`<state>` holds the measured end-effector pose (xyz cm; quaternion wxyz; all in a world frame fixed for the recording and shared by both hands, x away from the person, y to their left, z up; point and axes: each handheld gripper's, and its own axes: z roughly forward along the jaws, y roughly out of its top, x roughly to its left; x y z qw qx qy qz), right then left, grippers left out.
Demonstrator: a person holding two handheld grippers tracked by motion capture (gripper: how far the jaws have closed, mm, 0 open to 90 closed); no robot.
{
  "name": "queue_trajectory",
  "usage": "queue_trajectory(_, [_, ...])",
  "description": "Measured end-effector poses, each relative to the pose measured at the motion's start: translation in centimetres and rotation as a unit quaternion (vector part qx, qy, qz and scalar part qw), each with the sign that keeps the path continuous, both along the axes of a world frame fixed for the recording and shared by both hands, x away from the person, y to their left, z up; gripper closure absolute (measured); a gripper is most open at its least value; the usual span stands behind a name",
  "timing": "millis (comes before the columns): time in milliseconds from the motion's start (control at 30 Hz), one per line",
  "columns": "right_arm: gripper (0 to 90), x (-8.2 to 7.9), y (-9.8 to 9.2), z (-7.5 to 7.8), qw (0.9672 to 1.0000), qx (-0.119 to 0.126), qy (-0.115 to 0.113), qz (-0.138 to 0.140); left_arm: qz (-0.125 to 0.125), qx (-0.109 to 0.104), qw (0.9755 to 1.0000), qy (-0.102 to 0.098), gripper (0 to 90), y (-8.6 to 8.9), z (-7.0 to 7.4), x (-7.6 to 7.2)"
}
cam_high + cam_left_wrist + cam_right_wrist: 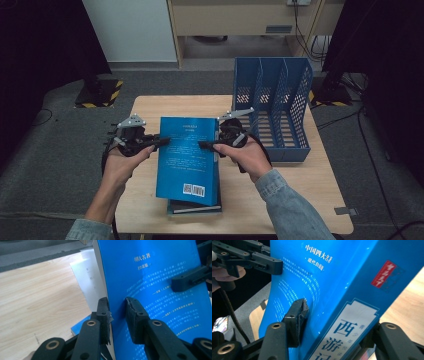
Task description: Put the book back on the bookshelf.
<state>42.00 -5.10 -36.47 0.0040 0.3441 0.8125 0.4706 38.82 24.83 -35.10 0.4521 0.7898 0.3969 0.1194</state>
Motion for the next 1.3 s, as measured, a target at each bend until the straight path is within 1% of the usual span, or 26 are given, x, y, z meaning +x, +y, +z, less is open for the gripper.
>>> queue_trajectory(100, [50.2,0.4,0.4,1.1,0.9998,-0.014,-0.011,0.002,0.002,0.000,1.0000,-0.002,73.6,0.3,0.4,0.4])
queue_trajectory(233, [52.2,0.9,0.8,2.1,0.9994,-0.022,-0.026,0.003,0.002,-0.001,1.0000,-0.006,74.0,0.6,0.8,0.6])
queue_trajectory(367, [53.0,1.0,0.9,2.6,0.9992,-0.026,-0.031,0.005,-0.001,0.000,1.0000,-0.006,74.2,0.8,1.2,0.8])
queue_trajectory(400, [53.5,1.1,1.0,3.1,0.9989,-0.030,-0.036,0.004,-0.002,0.004,1.0000,-0.008,74.3,0.7,1.4,0.9])
queue_trajectory(467, [53.8,1.3,1.1,3.4,0.9988,-0.032,-0.038,0.003,-0.005,0.005,1.0000,-0.003,74.4,0.8,1.8,1.5])
queue_trajectory(567, [53.8,1.7,1.1,3.4,0.9989,-0.028,-0.036,0.000,-0.005,0.005,1.0000,-0.001,74.6,0.8,1.8,1.9])
queue_trajectory(700, [54.0,1.9,0.9,3.3,0.9990,-0.031,-0.033,0.004,-0.007,0.001,1.0000,0.002,74.7,0.7,1.7,2.1])
queue_trajectory(800, [54.3,2.0,0.8,3.5,0.9989,-0.033,-0.034,0.002,-0.008,0.006,1.0000,0.002,74.7,0.6,1.9,2.4])
queue_trajectory(867, [54.9,2.0,0.8,3.6,0.9988,-0.032,-0.038,-0.001,-0.005,0.007,1.0000,-0.001,74.7,0.5,2.1,2.6])
queue_trajectory(900, [55.4,2.2,0.8,3.9,0.9985,-0.032,-0.043,-0.004,-0.006,0.009,0.9999,-0.003,74.8,0.5,2.3,2.9])
queue_trajectory(967, [55.7,2.4,0.8,4.0,0.9982,-0.034,-0.048,-0.005,-0.006,0.013,0.9999,-0.004,74.8,0.5,2.4,3.1])
queue_trajectory(1067, [56.2,2.5,0.9,4.3,0.9983,-0.033,-0.048,-0.007,-0.005,0.017,0.9998,-0.007,75.2,0.5,2.6,3.1])
queue_trajectory(1100, [56.4,2.5,0.9,4.4,0.9985,-0.032,-0.045,-0.003,-0.006,0.016,0.9998,-0.006,75.3,0.5,2.6,3.0])
queue_trajectory(1167, [55.8,2.5,1.0,4.6,0.9981,-0.040,-0.046,0.004,-0.008,0.016,0.9998,-0.006,75.4,0.6,2.6,2.9])
queue_trajectory(1300, [55.1,2.4,1.3,5.0,0.9973,-0.054,-0.049,0.011,-0.010,0.019,0.9997,-0.006,75.5,0.6,2.7,2.8])
